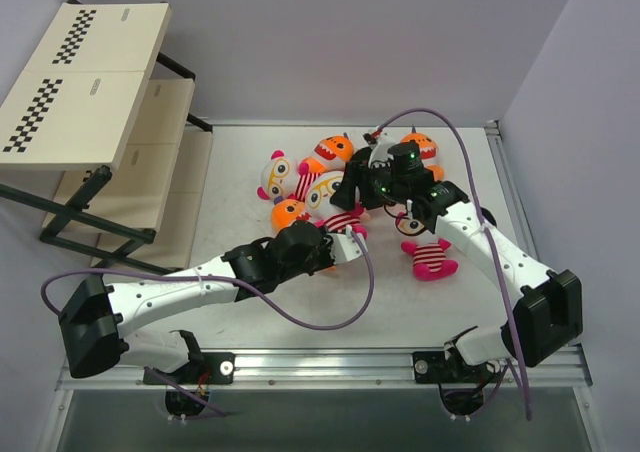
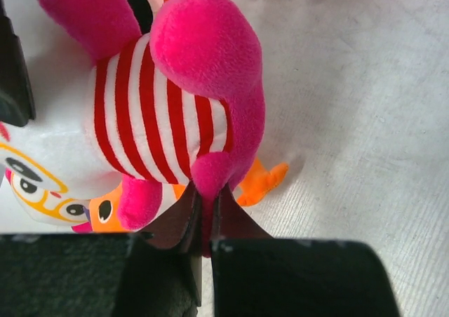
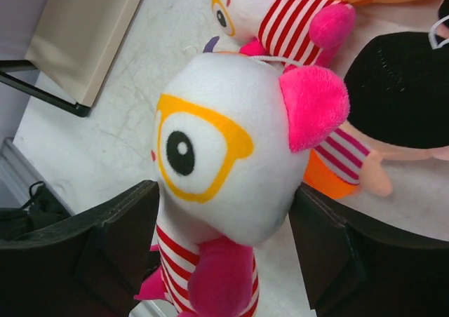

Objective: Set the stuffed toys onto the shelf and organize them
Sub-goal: Pass the stuffed toy from the right arm to the left

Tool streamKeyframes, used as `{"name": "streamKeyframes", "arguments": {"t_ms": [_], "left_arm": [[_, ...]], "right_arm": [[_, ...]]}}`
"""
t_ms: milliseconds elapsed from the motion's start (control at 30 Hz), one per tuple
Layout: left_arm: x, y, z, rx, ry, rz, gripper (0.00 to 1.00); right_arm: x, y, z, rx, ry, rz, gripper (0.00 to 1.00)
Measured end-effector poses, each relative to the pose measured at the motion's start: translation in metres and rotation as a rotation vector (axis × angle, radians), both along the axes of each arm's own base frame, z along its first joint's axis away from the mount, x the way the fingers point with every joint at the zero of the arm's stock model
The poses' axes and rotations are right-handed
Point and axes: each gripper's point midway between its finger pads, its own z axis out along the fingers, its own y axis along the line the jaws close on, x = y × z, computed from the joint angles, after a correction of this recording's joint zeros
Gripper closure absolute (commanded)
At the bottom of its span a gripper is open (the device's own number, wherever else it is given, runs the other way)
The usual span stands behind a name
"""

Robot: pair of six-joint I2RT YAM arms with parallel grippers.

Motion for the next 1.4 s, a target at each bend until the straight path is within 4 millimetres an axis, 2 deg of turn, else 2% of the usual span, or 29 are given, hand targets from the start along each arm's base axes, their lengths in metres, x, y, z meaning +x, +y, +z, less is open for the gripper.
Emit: {"name": "streamKeyframes", "arguments": {"t_ms": [33,133,167,333,633,767,900,1000,1100,1200,1300,1400], "left_arm": [[0.000,0.000,0.000,-0.002,-0.001,0.001,0.98],[0.000,0.005,0.000,-0.004,-0.006,0.018,0.98],[0.000,0.007,0.001,-0.006,-0.007,0.025,0.98],[0.002,0.015,-0.003,-0.002,-0.010,0.065,0.98],[0.015,0.027,0.006,-0.025,-0.045,0.175,0.98],[0.021,0.033,0.031,-0.069,-0.078,0.220,0.98],[0.034,0.037,0.080,-0.167,-0.131,0.273,0.98],[0.052,0.053,0.115,-0.230,-0.177,0.354,0.98],[0.076,0.081,0.128,-0.243,-0.210,0.474,0.98],[0.105,0.116,0.127,-0.223,-0.230,0.623,0.97],[0.132,0.147,0.119,-0.183,-0.237,0.764,0.98],[0.153,0.162,0.107,-0.139,-0.241,0.856,0.98]], "right_arm": [[0.002,-0.002,0.001,-0.006,-0.007,-0.009,0.16],[0.012,-0.008,0.011,-0.019,-0.039,-0.059,0.03],[0.016,-0.011,0.015,-0.019,-0.053,-0.080,0.01],[0.025,-0.028,0.041,-0.009,-0.121,-0.174,0.01],[0.016,-0.056,0.099,0.037,-0.278,-0.282,0.01],[0.013,-0.069,0.119,0.040,-0.341,-0.333,0.01],[0.009,-0.081,0.134,0.043,-0.391,-0.374,0.01],[0.007,-0.088,0.140,0.039,-0.415,-0.394,0.00],[0.007,-0.093,0.143,0.029,-0.430,-0.406,0.01],[0.007,-0.097,0.142,0.019,-0.437,-0.412,0.01],[0.006,-0.101,0.136,0.000,-0.434,-0.417,0.01],[0.005,-0.105,0.128,-0.015,-0.425,-0.421,0.01]]}}
